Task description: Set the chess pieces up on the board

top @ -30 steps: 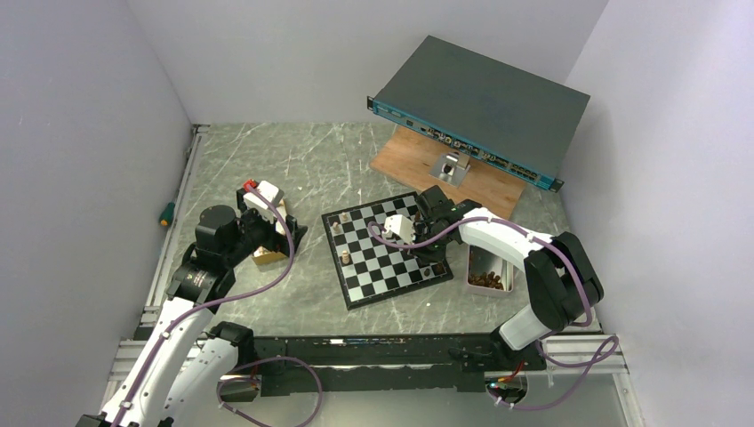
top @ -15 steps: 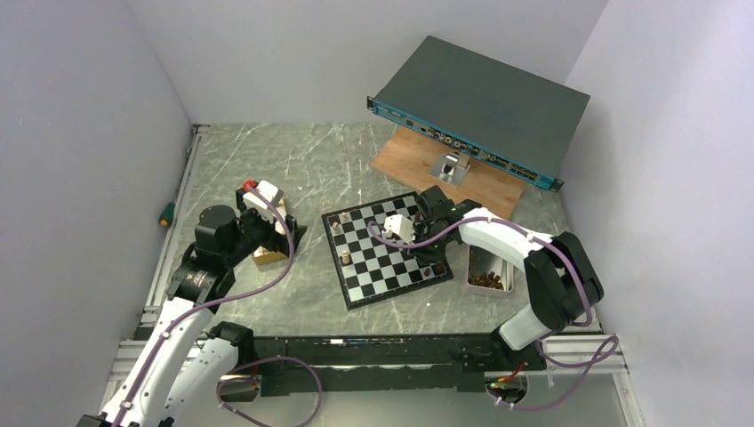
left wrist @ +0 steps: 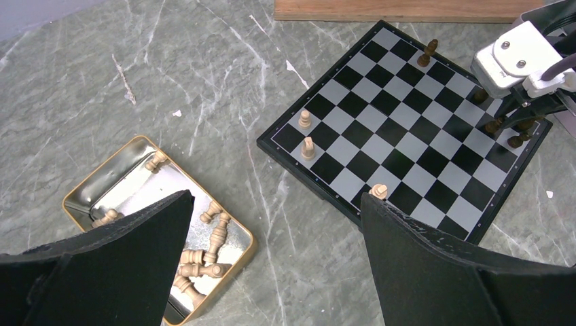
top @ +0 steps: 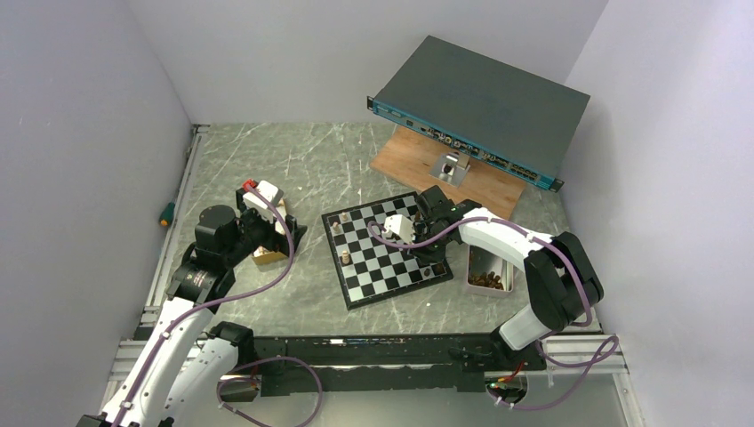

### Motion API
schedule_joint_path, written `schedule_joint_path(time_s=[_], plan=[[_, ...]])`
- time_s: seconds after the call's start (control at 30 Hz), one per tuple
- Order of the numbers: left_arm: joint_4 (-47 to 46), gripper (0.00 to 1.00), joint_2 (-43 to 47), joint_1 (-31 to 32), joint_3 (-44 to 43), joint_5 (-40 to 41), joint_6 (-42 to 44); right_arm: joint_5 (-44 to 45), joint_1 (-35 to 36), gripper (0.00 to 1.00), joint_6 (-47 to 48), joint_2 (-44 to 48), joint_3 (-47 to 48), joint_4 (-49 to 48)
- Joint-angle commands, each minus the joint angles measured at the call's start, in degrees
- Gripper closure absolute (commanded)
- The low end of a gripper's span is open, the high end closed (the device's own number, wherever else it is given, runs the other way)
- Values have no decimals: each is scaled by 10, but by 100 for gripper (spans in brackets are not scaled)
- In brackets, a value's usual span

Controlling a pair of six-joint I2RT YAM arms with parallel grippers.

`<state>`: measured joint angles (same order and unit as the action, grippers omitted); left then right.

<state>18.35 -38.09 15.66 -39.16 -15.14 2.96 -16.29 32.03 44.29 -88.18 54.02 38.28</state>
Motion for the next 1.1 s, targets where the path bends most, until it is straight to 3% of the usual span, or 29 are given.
schedule_joint_path(time_s=[0.0,0.27,0.83,1.07], plan=[[-13,1,2,-3,-7,-4,5,17,2,96,-12,1,4,-13],[-13,1,2,-3,-7,-4,5,12,2,94,-12,2,5,-13],[-13,1,-4,-3,-7,-5,5,-40,-8,69,-20,35,43,8],[-13,1,-9,-4,-8,-4,6,-58,-15,65,-14,66,54,24]])
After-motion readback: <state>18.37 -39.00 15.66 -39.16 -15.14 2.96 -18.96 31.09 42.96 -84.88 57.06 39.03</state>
